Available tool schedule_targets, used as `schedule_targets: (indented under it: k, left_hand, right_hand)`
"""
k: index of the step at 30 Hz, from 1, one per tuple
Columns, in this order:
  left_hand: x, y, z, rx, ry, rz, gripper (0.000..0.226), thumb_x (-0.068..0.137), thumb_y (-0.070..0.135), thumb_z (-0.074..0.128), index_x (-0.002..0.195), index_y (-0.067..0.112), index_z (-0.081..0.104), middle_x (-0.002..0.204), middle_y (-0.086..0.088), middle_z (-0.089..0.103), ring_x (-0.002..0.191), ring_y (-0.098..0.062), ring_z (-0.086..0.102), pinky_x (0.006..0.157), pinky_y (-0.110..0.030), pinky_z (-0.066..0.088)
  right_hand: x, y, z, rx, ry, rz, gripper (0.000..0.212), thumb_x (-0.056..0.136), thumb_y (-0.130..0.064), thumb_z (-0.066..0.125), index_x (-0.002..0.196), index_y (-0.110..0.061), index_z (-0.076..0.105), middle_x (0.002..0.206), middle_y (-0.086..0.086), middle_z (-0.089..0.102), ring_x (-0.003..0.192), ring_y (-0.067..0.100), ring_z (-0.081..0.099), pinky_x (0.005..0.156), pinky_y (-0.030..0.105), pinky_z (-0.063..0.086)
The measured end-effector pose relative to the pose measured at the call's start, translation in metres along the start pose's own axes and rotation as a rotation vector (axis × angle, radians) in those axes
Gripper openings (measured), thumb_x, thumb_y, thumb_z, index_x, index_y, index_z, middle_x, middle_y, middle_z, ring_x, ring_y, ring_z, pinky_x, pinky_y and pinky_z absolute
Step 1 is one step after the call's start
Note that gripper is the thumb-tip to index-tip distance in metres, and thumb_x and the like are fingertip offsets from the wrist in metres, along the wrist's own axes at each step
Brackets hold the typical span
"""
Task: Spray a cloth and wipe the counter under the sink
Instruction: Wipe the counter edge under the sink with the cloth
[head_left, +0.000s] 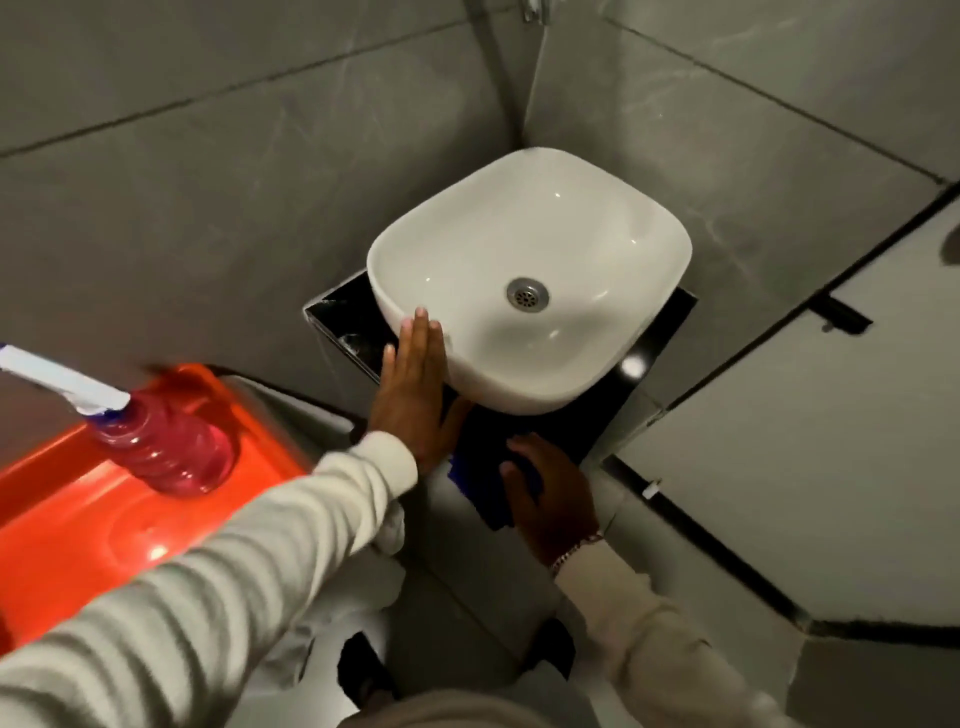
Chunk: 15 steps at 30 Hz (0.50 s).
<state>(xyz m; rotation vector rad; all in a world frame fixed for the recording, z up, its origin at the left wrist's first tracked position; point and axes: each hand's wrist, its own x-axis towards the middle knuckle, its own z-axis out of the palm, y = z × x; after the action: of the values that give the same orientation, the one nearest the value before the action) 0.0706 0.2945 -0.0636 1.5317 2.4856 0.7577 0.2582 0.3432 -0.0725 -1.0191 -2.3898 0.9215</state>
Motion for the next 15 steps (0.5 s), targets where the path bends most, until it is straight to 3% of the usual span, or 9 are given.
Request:
schedule_targets:
  k: [2, 5, 7, 11, 15]
  left_hand:
    - [-0.031, 0.026, 0.029, -0.154, 0.075, -0.093, 0.084, 0.087, 0.056, 0.03, 0.148, 0.01, -0.003, 0.158, -0.008, -0.01, 0.145, -0.023, -0.013, 0.118, -0.044, -0.002]
    - [-0.057, 0.074, 0.075, -0.19, 0.116, -0.243, 0.083, 0.087, 0.064, 0.013, 0.148, 0.01, -0.002, 0.156, -0.004, -0.014, 0.146, -0.021, -0.014, 0.119, -0.04, -0.005]
    - [-0.054, 0.107, 0.104, -0.147, 0.129, -0.412, 0.081, 0.087, 0.062, 0.008, 0.149, 0.01, 0.001, 0.159, -0.007, -0.008, 0.147, -0.022, -0.01, 0.12, -0.044, -0.004]
    - [-0.045, 0.143, 0.141, 0.03, 0.151, -0.674, 0.07, 0.084, 0.038, 0.03, 0.145, 0.004, 0.027, 0.156, -0.015, 0.024, 0.145, -0.03, 0.017, 0.113, -0.053, 0.004]
    - [-0.04, 0.137, 0.151, 0.153, 0.158, -0.773, 0.071, 0.081, 0.034, 0.034, 0.146, 0.006, 0.025, 0.157, -0.011, 0.022, 0.146, -0.028, 0.013, 0.113, -0.053, 0.008]
  right_hand:
    - [0.017, 0.004, -0.034, -0.003, 0.217, -0.238, 0.023, 0.086, -0.02, 0.052, 0.094, -0.006, 0.068, 0.093, 0.014, 0.071, 0.091, 0.024, 0.062, 0.085, 0.026, 0.047]
    - [0.055, 0.012, -0.064, -0.028, 0.272, -0.527, 0.016, 0.082, -0.001, 0.055, 0.09, -0.001, 0.068, 0.092, 0.017, 0.07, 0.091, 0.029, 0.062, 0.087, 0.033, 0.047]
    - [0.078, 0.013, -0.071, -0.036, 0.127, -0.68, 0.026, 0.083, -0.002, 0.051, 0.104, -0.001, 0.067, 0.111, 0.017, 0.068, 0.107, 0.03, 0.061, 0.094, 0.041, 0.047]
    - [0.119, 0.012, -0.07, -0.258, -0.264, -0.826, 0.05, 0.087, -0.02, 0.034, 0.131, -0.005, 0.051, 0.143, 0.016, 0.047, 0.134, 0.031, 0.042, 0.106, 0.045, 0.039]
    - [0.144, 0.01, -0.061, -0.427, -0.557, -0.968, 0.053, 0.089, -0.017, 0.032, 0.141, -0.008, 0.035, 0.153, 0.013, 0.03, 0.143, 0.03, 0.024, 0.113, 0.053, 0.027]
